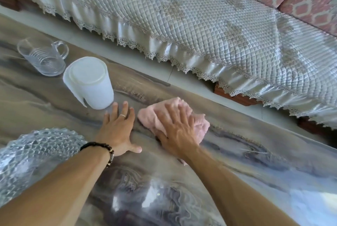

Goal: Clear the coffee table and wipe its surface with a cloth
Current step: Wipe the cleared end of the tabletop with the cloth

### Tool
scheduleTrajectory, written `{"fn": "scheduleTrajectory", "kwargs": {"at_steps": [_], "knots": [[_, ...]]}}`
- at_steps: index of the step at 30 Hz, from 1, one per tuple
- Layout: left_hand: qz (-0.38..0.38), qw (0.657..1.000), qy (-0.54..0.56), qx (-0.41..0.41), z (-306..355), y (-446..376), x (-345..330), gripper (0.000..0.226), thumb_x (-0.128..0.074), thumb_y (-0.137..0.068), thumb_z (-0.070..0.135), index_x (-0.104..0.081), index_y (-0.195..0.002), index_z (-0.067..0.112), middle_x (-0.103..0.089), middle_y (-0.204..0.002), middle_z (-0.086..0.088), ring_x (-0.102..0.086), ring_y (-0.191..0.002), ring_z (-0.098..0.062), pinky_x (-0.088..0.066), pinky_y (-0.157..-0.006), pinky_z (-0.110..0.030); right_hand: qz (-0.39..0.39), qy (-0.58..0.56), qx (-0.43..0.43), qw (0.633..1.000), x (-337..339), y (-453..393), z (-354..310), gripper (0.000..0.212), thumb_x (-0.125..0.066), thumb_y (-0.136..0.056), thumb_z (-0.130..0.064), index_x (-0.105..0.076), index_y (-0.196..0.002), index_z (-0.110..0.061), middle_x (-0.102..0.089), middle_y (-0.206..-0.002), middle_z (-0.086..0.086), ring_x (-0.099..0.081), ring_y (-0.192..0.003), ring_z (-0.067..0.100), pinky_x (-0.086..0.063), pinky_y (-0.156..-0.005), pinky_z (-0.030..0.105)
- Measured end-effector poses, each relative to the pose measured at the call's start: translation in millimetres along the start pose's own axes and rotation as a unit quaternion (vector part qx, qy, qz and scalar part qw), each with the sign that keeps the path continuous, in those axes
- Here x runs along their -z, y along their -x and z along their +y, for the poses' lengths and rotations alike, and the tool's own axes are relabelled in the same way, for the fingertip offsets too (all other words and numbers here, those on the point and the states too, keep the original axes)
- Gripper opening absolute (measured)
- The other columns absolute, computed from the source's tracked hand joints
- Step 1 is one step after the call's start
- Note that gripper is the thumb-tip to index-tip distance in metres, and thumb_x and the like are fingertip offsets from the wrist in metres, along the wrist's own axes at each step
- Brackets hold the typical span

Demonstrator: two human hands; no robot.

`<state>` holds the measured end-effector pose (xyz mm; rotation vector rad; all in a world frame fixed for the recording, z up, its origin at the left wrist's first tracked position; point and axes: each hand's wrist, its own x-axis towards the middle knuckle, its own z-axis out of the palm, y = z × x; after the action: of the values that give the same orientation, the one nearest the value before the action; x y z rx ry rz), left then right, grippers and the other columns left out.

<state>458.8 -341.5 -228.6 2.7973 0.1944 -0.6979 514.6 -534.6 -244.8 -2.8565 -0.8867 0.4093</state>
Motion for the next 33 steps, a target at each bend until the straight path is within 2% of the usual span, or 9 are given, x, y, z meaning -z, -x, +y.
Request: {"fn": "scheduleTrajectory", "kwargs": {"at_steps": [2,7,11,13,18,20,24,30,33], "knots": [[0.016,1.0,-0.009,-0.005,1,4,-3,0.116,-0.067,-0.075,0.061,0.007,-0.151,0.012,0.02,-0.157,-0.01,0.02,-0.143,-0.035,0.0,-0.118,-0.051,0.012,0.011,-0.017,1.0,9,21,39,0.06,-0.023,-0.095,-0.055,-0.022,-0.151,-0.036,-0.013,-0.163,0.002,-0.004,-0.149,0.036,-0.014,-0.116,0.06],[0.036,0.999,-0.02,-0.007,-2,4,-5,0.113,-0.065,-0.076,0.062,0.004,-0.151,0.014,0.016,-0.159,-0.007,0.019,-0.144,-0.032,0.0,-0.117,-0.053,0.041,-0.051,-0.365,0.929,31,-9,64,0.054,-0.024,-0.1,-0.049,-0.012,-0.151,-0.037,-0.007,-0.162,0.006,-0.005,-0.148,0.039,-0.012,-0.113,0.067],[0.057,0.997,-0.047,0.004,3,11,-7,0.111,-0.064,-0.074,0.065,-0.002,-0.151,0.014,0.009,-0.16,-0.008,0.016,-0.144,-0.032,-0.002,-0.116,-0.054,0.025,0.002,-0.049,0.998,-8,19,-7,0.053,-0.026,-0.096,-0.052,-0.019,-0.146,-0.037,-0.018,-0.158,0.006,-0.015,-0.142,0.041,-0.024,-0.106,0.063],[0.09,0.995,-0.046,0.006,9,20,-8,0.107,-0.063,-0.076,0.064,-0.004,-0.151,0.014,0.005,-0.16,-0.01,0.014,-0.145,-0.033,-0.005,-0.117,-0.054,-0.006,0.022,0.02,1.0,-11,46,33,0.059,-0.018,-0.092,-0.059,-0.02,-0.148,-0.039,-0.017,-0.161,0.003,-0.012,-0.147,0.039,-0.023,-0.11,0.063],[0.085,0.995,0.031,-0.03,29,48,-21,0.104,-0.06,-0.08,0.063,0.0,-0.152,0.018,0.006,-0.16,-0.004,0.014,-0.146,-0.025,-0.002,-0.119,-0.045,0.045,-0.056,-0.283,0.956,16,10,98,0.053,-0.027,-0.102,-0.048,-0.014,-0.152,-0.038,-0.003,-0.164,0.005,0.0,-0.148,0.041,-0.009,-0.114,0.068],[0.061,0.998,0.023,0.004,41,58,-30,0.116,-0.064,-0.071,0.068,0.002,-0.151,0.016,0.008,-0.16,-0.008,0.012,-0.146,-0.027,-0.003,-0.118,-0.046,0.04,-0.031,-0.236,0.97,9,2,53,0.052,-0.027,-0.101,-0.046,-0.013,-0.151,-0.037,0.0,-0.163,0.005,0.002,-0.147,0.042,-0.008,-0.111,0.069],[0.021,0.996,0.015,0.089,62,70,-43,0.131,-0.07,-0.058,0.073,0.0,-0.15,0.011,0.015,-0.158,-0.016,0.011,-0.145,-0.033,-0.009,-0.117,-0.052,0.003,0.008,0.078,0.997,-21,66,21,0.055,-0.03,-0.093,-0.055,-0.02,-0.145,-0.04,-0.015,-0.161,0.002,-0.01,-0.147,0.042,-0.018,-0.111,0.066],[-0.018,0.996,-0.002,0.092,69,59,-40,0.129,-0.072,-0.064,0.067,0.005,-0.149,0.007,0.024,-0.154,-0.021,0.018,-0.143,-0.038,-0.007,-0.115,-0.059,0.053,-0.061,-0.255,0.963,18,20,130,0.053,-0.026,-0.1,-0.052,-0.016,-0.15,-0.041,-0.006,-0.164,0.001,-0.003,-0.148,0.038,-0.014,-0.113,0.067],[-0.025,0.995,0.0,0.092,68,59,-42,0.129,-0.072,-0.064,0.067,0.005,-0.149,0.008,0.025,-0.153,-0.022,0.02,-0.142,-0.038,-0.006,-0.114,-0.06,0.045,-0.043,-0.166,0.984,9,15,72,0.051,-0.03,-0.1,-0.048,-0.019,-0.149,-0.039,-0.003,-0.163,0.003,-0.001,-0.147,0.042,-0.012,-0.11,0.069]]}}
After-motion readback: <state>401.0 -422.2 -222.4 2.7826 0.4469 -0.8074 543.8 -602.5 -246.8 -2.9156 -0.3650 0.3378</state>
